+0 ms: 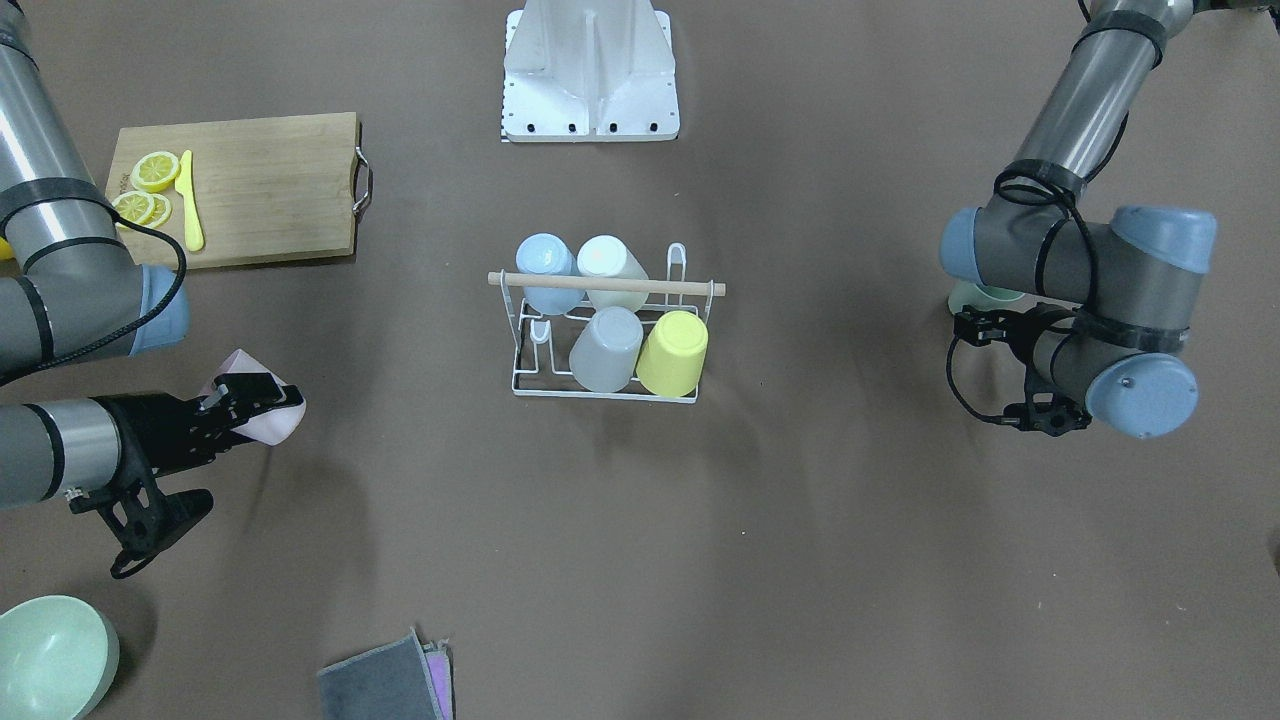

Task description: Place cup on cup holder

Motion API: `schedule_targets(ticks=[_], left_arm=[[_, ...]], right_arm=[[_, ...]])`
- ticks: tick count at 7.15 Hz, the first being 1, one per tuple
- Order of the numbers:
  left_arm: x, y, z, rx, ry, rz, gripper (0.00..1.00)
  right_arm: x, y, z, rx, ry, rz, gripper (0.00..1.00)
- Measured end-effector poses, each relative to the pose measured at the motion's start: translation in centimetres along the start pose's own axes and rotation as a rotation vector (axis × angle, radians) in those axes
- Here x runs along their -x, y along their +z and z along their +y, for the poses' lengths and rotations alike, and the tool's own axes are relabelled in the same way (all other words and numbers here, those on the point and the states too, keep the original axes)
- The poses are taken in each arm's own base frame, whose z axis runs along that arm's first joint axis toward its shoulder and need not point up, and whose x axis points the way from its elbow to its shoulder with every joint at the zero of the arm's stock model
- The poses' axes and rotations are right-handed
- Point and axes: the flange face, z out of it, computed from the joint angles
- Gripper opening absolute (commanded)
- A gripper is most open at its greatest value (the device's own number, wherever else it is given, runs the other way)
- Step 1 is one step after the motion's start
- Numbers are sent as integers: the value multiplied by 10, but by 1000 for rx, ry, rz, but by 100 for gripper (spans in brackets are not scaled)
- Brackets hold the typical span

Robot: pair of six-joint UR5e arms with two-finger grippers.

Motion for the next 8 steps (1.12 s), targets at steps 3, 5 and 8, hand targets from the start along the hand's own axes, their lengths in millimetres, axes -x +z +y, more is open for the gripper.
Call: schedule_targets(ticks=[3, 5, 8], left_arm=[[1, 2, 0, 3, -2, 2, 98], [-1, 3, 1, 5, 2, 1, 98], [-7, -1, 5, 6, 14, 7, 98]], right_arm=[[30, -17, 5, -68, -302, -198, 40], [29, -48, 19, -169, -587, -385, 40], [5, -107, 43, -371, -836, -533, 40]])
